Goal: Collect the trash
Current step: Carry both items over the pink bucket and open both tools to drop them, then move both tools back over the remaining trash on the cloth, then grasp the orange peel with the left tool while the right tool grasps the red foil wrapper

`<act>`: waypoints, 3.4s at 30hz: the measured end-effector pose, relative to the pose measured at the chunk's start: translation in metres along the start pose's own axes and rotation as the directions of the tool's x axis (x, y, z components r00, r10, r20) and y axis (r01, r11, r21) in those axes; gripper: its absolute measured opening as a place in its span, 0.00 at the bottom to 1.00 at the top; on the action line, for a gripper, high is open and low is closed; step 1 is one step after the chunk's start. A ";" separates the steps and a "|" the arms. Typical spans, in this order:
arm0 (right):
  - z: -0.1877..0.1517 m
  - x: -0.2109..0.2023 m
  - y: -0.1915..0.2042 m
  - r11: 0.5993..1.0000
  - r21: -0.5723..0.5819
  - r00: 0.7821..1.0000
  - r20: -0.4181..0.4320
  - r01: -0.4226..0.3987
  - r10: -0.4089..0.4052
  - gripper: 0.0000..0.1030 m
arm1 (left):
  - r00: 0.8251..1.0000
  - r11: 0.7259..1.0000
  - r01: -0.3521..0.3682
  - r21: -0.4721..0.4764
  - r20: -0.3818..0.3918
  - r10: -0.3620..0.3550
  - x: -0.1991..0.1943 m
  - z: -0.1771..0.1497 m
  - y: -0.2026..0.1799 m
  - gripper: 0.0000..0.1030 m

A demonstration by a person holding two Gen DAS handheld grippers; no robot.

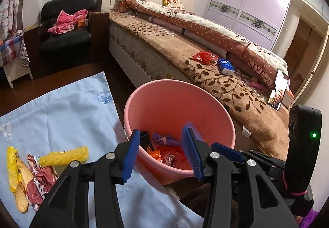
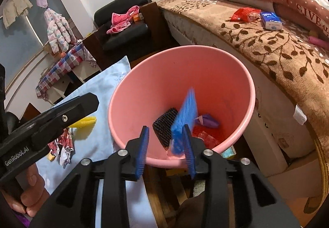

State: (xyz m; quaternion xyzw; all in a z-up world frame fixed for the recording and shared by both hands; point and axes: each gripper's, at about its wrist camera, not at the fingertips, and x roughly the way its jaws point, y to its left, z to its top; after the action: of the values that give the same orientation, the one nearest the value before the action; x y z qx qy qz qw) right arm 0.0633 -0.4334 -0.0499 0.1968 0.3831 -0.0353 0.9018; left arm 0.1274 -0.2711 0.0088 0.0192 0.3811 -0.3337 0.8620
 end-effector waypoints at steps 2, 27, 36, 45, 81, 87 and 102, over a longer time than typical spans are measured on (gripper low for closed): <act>-0.001 -0.003 0.003 1.000 -0.004 1.000 0.006 -0.001 0.001 0.34 | 1.000 1.000 -0.002 0.001 0.008 0.002 -0.005 -0.001 0.000 0.45; -0.016 -0.038 0.075 0.984 -0.163 0.994 0.064 -0.074 0.086 0.34 | 0.984 0.990 -0.132 -0.052 0.118 0.137 -0.098 -0.034 0.047 0.56; -0.027 -0.040 0.104 0.971 -0.213 0.991 0.041 -0.112 0.124 0.34 | 0.964 0.972 -0.208 -0.110 0.143 0.222 -0.140 -0.066 0.090 0.56; -0.035 -0.032 0.121 0.959 -0.240 0.988 0.007 -0.151 0.157 0.34 | 0.942 0.927 -0.303 -0.219 0.077 0.326 -0.158 -0.108 0.150 0.56; -0.033 0.055 0.179 0.932 -0.203 0.942 -0.213 -0.301 0.258 0.34 | 0.944 0.850 -0.324 -0.416 -0.084 0.319 -0.139 -0.151 0.234 0.04; -0.033 0.083 0.194 0.930 -0.215 0.935 -0.265 -0.297 0.237 0.34 | 0.947 0.839 -0.312 -0.446 -0.074 0.313 -0.147 -0.155 0.241 0.04; -0.043 0.036 0.217 0.877 -0.343 0.938 -0.195 -0.338 0.285 0.16 | 0.957 0.850 -0.266 -0.454 -0.016 0.291 -0.165 -0.153 0.234 0.04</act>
State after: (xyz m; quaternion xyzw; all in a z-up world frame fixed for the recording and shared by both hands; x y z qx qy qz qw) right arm 0.1060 -0.2140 -0.0309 0.0840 0.4076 0.1973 0.8876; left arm 0.0863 0.0476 -0.0407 -0.1353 0.4182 -0.1080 0.8917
